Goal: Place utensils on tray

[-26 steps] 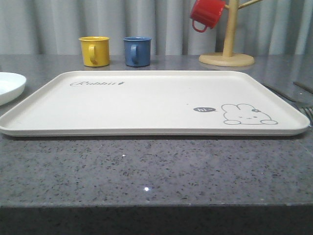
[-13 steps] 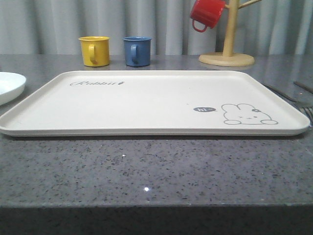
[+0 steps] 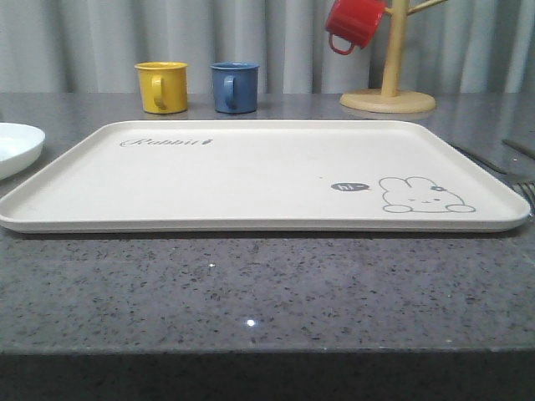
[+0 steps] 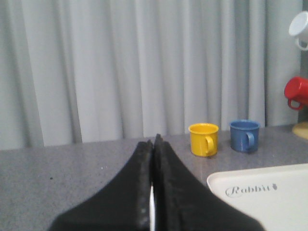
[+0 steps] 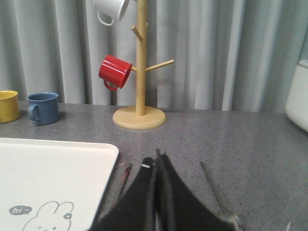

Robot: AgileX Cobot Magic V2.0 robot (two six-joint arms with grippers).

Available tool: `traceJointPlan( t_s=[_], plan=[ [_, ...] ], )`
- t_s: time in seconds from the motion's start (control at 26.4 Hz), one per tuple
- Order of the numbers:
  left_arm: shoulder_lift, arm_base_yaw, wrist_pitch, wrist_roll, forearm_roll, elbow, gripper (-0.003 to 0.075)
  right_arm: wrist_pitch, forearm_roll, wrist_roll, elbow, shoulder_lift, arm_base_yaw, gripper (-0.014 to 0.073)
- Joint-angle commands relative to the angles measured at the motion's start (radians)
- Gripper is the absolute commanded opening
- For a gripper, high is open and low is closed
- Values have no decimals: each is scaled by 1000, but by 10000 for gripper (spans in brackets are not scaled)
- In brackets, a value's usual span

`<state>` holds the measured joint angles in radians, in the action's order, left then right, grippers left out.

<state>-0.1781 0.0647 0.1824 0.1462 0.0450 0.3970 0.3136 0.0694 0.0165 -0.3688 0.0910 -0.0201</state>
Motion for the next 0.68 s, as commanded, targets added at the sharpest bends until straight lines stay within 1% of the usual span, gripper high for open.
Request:
traceJointPlan(
  t_s=[0.0,0.08,0.19,0.45,0.53,0.61,0.64],
  plan=[
    [-115,-2,-13,-8,8,89,-19,-26,15,8,-103,121,5,-115],
    [-157,-2,-15,-8,8,110,-19,-24,15,8,-136,178,5,-115],
    [-167,-2,-35,-8,8,115,-19,-27,15,8,-155,229,5,-115],
    [-167,-2,-43,-8,8,115,-17,-28,15,8,-155,229,5,-115],
    [-167,-2,-41,-8,8,115,8,-28,15,8,-155,229,5,-115],
    [-167,-2,-41,-8,8,115,65,-27,15,8,-155,229,5,-115],
    [-167,-2,-41,-8,8,115,122,-27,15,8,-155,229,5,-115]
  ],
)
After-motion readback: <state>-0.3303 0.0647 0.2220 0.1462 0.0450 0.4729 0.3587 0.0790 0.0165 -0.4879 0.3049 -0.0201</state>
